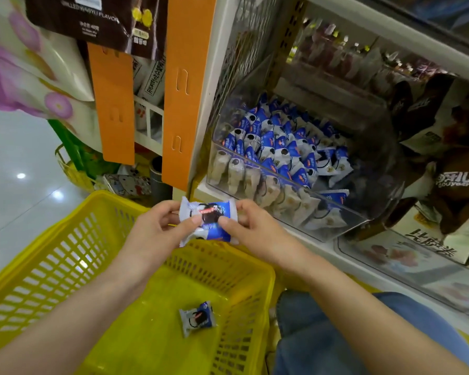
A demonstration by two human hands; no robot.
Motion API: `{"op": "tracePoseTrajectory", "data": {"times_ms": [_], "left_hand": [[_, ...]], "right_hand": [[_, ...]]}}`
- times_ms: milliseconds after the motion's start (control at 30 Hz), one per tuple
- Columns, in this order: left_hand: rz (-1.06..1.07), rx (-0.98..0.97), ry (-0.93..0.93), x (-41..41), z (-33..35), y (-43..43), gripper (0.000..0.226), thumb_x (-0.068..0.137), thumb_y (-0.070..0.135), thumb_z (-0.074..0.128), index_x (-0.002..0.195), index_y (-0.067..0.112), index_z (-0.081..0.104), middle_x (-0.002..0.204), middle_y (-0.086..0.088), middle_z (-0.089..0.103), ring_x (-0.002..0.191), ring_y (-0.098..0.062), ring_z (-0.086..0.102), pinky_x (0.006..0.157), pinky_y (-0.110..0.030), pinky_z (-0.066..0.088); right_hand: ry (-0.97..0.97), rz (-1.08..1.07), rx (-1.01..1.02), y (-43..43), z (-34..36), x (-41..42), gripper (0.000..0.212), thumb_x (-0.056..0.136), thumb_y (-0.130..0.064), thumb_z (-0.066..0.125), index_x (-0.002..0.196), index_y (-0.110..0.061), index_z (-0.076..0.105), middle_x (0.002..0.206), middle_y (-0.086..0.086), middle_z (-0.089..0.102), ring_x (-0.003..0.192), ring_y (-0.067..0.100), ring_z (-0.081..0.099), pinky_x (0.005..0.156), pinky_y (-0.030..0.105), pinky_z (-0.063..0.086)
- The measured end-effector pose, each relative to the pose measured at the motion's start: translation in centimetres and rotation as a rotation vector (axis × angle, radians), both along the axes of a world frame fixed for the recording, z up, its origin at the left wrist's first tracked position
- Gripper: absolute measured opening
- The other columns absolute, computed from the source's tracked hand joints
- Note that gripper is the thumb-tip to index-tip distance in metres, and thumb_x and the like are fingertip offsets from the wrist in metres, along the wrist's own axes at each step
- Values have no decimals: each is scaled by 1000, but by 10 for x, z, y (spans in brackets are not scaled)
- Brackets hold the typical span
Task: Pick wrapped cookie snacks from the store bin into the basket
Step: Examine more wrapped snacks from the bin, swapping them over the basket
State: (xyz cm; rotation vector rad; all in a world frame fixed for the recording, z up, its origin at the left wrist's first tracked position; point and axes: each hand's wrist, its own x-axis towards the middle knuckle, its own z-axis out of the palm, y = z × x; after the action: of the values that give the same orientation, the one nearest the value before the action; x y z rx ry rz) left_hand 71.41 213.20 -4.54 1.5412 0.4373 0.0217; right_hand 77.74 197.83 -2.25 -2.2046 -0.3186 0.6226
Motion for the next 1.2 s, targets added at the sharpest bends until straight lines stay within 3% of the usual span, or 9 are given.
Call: {"op": "tracePoseTrajectory", "data": {"times_ms": [133,233,367,467,567,667,800,1033,1200], "left_hand": [[-92,36,-60,-5,-3,-2,19,87,10,59,105,15,65,89,0,70,69,0,64,58,-16,52],[-7,-29,-73,-4,-8,-3,21,87,7,58,108,12,60,91,-6,70,73,-10,65,58,-17,53],[108,-74,-66,-3,-9,2,4,88,10,59,90,7,62,84,-8,68,63,-3,66,56,-14,53],[113,-28,-86,-3,-9,4,12,89,8,57,78,10,62,77,-4,68,60,1,64,52,-12,50],[73,152,-124,-3,-9,8,14,88,11,59,75,16,62,76,-2,67,72,-13,65,64,-28,54],[-33,370,-196,-6,-6,7,13,86,17,62,74,22,61,71,7,63,74,-16,60,68,-41,50],[-75,356,-228,-8,-3,1,14,87,15,60,75,22,59,69,5,61,69,-15,56,63,-39,47],[-79,131,-180,-5,-2,1,14,90,9,55,77,17,55,75,-3,59,67,-7,55,59,-20,47],[-5,130,-16,-2,-9,5,19,97,21,44,80,16,52,75,-6,62,74,-24,61,74,-41,50]], "right_hand": [[-27,44,48,5,2,-4,38,86,-33,61,120,-19,50,113,3,62,102,13,60,88,34,51],[11,64,113,11,1,-7,13,86,-24,63,99,-20,59,104,8,66,90,9,59,87,32,49],[7,-21,141,13,-2,-4,20,89,-23,59,107,-15,58,99,1,60,90,8,57,81,25,48],[-3,53,129,13,-4,-5,21,91,-22,57,110,-13,54,100,-1,58,93,10,56,89,31,48],[-128,157,111,12,-4,-10,16,90,-28,57,105,-23,54,95,-11,60,94,4,58,89,29,50],[-202,151,213,12,-2,-12,6,89,-26,60,93,-24,61,84,-2,66,79,9,63,74,28,53],[-333,149,197,12,-1,-12,8,86,-27,64,78,-27,63,74,-7,65,73,8,61,66,28,51],[-846,244,-38,10,3,-17,13,87,-32,61,86,-20,67,83,-9,61,81,3,52,67,20,45],[-792,83,88,10,9,-15,15,87,-32,55,89,-20,64,84,-11,59,80,5,55,68,26,49]]}}
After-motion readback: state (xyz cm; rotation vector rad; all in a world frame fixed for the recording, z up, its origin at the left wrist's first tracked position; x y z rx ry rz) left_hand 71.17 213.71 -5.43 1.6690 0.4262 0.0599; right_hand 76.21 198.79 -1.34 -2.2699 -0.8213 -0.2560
